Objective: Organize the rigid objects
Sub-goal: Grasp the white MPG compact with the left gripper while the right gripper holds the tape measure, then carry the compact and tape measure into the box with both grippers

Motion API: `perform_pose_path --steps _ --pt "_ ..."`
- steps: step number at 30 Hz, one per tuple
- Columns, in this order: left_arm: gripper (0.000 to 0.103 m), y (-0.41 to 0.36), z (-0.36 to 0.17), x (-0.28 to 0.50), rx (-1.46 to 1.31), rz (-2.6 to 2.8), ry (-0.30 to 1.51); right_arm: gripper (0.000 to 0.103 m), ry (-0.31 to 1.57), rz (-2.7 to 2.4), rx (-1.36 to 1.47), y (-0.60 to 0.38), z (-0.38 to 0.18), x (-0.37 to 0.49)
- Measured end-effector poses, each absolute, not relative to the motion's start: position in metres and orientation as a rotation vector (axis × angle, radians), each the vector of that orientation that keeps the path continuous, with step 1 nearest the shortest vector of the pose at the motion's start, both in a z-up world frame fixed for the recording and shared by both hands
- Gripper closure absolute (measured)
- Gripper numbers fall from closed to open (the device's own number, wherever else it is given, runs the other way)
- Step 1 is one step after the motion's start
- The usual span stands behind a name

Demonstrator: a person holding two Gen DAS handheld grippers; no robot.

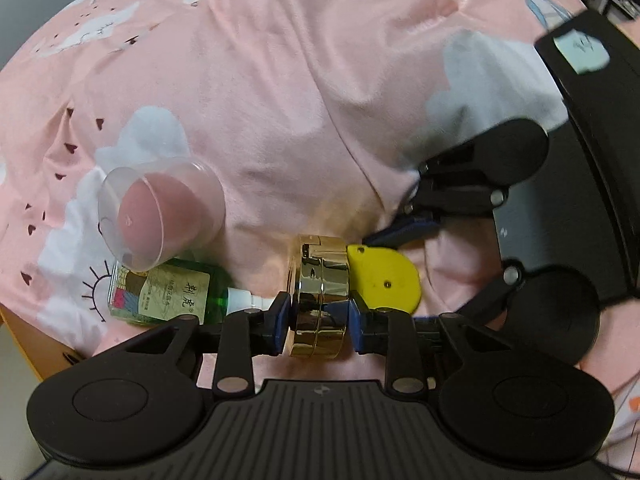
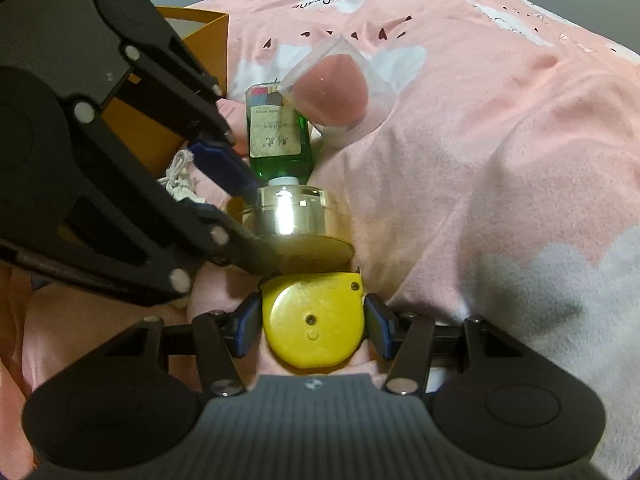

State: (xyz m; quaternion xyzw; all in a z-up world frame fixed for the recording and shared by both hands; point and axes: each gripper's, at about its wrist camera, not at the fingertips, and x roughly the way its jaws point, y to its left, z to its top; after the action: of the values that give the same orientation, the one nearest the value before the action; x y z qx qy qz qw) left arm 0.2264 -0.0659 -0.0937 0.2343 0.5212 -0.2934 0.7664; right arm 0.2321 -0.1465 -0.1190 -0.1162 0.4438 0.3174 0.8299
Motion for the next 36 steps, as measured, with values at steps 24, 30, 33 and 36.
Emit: perform_pose_path --steps 24,30,33,36 --pt "0.072 -0.012 0.01 0.156 0.097 -0.304 0.723 0.049 0.749 0.653 -0.096 -0.169 -0.036 0.195" --pt "0.072 0.02 0.035 0.146 0.027 -0.205 0.641 0.049 0.687 0.704 -0.104 -0.147 0.001 0.192" --pt "0.072 0.039 0.043 0.143 -0.005 -0.15 0.62 0.049 0.65 0.73 -0.143 -0.125 0.018 0.193" --pt "0.072 0.063 0.046 0.145 -0.071 -0.074 0.609 0.049 0.628 0.742 -0.188 -0.103 0.027 0.196"
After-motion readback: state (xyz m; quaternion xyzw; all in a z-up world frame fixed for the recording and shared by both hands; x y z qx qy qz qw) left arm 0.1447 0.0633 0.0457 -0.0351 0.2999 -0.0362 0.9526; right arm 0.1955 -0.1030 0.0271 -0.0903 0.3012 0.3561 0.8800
